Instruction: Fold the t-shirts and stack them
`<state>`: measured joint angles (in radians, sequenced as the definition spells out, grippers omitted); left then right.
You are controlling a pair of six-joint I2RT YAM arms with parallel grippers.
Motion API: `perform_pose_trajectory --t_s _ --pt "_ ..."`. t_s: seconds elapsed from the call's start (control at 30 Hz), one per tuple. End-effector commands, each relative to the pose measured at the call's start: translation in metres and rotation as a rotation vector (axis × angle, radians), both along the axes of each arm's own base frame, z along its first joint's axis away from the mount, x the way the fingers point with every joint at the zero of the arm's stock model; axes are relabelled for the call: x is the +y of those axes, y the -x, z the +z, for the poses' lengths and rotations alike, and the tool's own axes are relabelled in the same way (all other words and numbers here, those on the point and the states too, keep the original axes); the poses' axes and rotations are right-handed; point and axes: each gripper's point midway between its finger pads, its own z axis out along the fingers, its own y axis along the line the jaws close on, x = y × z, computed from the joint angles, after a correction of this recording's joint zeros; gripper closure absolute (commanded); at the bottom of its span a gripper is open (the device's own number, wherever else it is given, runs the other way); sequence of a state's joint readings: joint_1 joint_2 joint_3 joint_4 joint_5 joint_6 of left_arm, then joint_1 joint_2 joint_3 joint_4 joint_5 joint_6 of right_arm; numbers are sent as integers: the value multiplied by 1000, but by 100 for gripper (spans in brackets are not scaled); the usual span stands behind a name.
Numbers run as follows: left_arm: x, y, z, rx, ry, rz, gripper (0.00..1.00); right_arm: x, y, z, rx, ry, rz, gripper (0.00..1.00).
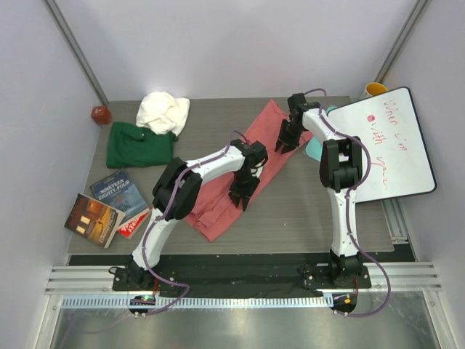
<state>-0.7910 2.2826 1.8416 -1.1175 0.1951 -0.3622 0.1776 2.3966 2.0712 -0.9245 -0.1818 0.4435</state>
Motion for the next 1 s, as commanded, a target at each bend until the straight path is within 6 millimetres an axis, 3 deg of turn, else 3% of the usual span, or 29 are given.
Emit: perform_pose_trajectory --t_s 0.0,0.2,0.33,0.47,0.57,0.7,0.8,0.83,0.97 --pt "33 -19 -14 -102 -158 -10 65 11 6 26 -68 25 43 65" --pt "18 -34 8 -144 -69 -4 65 14 2 48 -146 45 54 65" --pt "2 -32 19 -115 12 -21 64 3 -24 57 -199 48 33 64" --pt "0 -27 24 -88 30 -56 64 -3 -46 63 -233 25 5 64" --pt "1 -36 47 -175 56 -47 64 0 -59 85 -290 -2 -6 64" --pt "12 -54 68 -271 61 5 59 13 -57 118 -329 -90 -34 63" --pt "22 -53 62 -253 32 10 59 21 -40 108 -284 -100 -17 63" --pt "25 -52 58 -246 19 3 60 21 -30 91 -241 -83 -12 63" --pt "35 -44 42 -217 -23 -23 60 34 -4 66 -165 -85 25 64"
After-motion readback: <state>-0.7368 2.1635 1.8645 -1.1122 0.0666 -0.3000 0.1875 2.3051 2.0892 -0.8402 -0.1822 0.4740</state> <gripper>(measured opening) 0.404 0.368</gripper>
